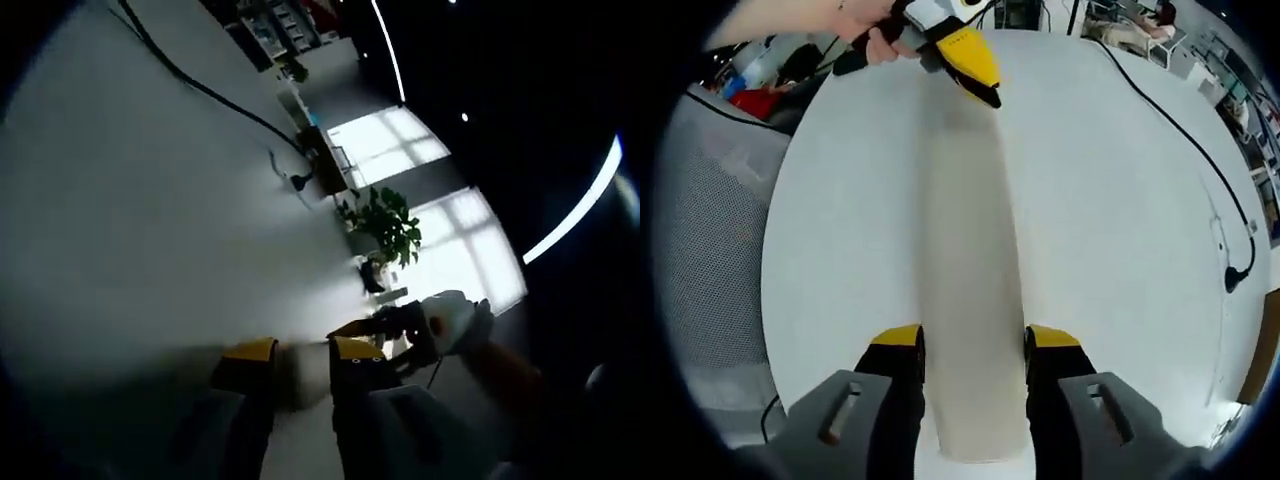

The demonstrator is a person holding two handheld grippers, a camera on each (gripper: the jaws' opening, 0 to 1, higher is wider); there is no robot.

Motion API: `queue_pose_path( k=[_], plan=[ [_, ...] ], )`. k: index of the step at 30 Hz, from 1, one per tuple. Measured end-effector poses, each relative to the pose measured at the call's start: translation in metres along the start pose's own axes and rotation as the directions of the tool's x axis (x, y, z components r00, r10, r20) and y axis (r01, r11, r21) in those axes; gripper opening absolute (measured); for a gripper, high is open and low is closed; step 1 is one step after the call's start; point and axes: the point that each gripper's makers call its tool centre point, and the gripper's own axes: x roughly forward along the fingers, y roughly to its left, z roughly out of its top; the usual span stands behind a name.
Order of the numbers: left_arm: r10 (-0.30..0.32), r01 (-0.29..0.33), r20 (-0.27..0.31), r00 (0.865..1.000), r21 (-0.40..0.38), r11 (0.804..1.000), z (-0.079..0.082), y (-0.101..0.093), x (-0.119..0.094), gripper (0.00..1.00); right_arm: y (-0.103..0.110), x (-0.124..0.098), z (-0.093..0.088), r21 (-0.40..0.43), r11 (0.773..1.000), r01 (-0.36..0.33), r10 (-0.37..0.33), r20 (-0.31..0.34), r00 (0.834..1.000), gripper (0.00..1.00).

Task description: Arrange the utensils inside the cutlery case until each visible utensil rests in its matching compartment.

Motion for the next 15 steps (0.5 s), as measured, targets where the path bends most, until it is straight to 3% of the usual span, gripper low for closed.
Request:
queue_pose_path(
  k=[8, 15],
  plan=[
    [0.025, -0.023, -0.071, 0.997, 0.031, 0.999, -0.019, 0.0, 0.006, 0.19, 0.002, -0.001, 0.0, -0.009, 1.0, -0.02, 0.02, -0.022, 1.0, 0.38],
    [0.031, -0.026, -0.088, 0.996, 0.056, 0.998, -0.021, -0.003, 0.01, 0.19, 0.002, -0.001, 0.002, -0.022, 0.999, -0.03, 0.029, -0.047, 0.999, 0.37]
  ],
)
